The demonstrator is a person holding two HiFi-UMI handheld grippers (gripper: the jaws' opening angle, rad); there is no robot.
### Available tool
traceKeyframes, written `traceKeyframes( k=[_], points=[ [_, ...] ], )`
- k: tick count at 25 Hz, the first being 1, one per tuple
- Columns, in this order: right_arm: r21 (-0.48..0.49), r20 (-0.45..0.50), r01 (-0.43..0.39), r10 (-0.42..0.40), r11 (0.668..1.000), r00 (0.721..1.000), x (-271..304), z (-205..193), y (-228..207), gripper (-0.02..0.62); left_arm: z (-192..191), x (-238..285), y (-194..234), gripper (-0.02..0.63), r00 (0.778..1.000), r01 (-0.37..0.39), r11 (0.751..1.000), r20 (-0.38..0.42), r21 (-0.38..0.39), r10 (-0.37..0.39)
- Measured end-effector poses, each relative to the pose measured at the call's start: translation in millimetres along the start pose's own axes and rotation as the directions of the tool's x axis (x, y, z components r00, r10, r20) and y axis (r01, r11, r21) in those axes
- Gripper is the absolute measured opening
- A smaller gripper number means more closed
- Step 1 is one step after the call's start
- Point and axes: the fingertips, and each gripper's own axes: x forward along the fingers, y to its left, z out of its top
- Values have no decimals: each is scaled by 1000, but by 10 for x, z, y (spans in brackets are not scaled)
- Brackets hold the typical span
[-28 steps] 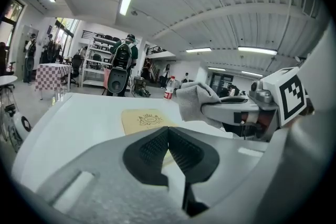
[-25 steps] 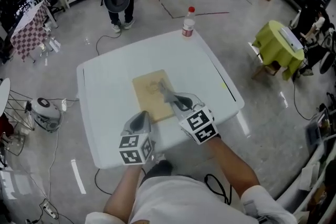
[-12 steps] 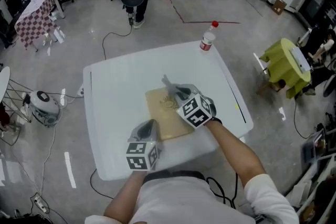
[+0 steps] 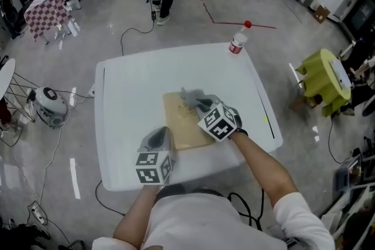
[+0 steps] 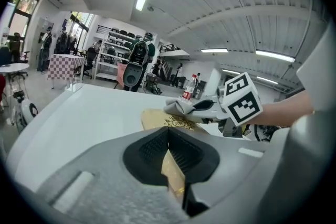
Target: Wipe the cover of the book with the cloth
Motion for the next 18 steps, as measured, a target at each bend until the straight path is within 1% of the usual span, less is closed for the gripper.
traceKeyframes(
  k=[2,4,8,14,18],
  points=[
    [7,21,-32,32,999,999,-114,-32,129,17,3,-31,-9,7,1000,-26,1000,13,-9,26],
    [9,38,-62,61,998,997,-242,-83,278,17,-13,-61,-54,7,999,-41,999,17,-2,41],
    [10,58,-94,93,996,994,-464,-185,491,17,11,-117,-134,8,997,-64,998,34,-1,64],
    [44,72,-136,133,990,989,-755,-455,766,17,-10,-160,-336,6,997,-71,997,43,16,70],
    [62,91,-164,158,984,983,-931,-546,934,17,-53,-173,-458,8,996,-74,997,42,21,73]
  ],
)
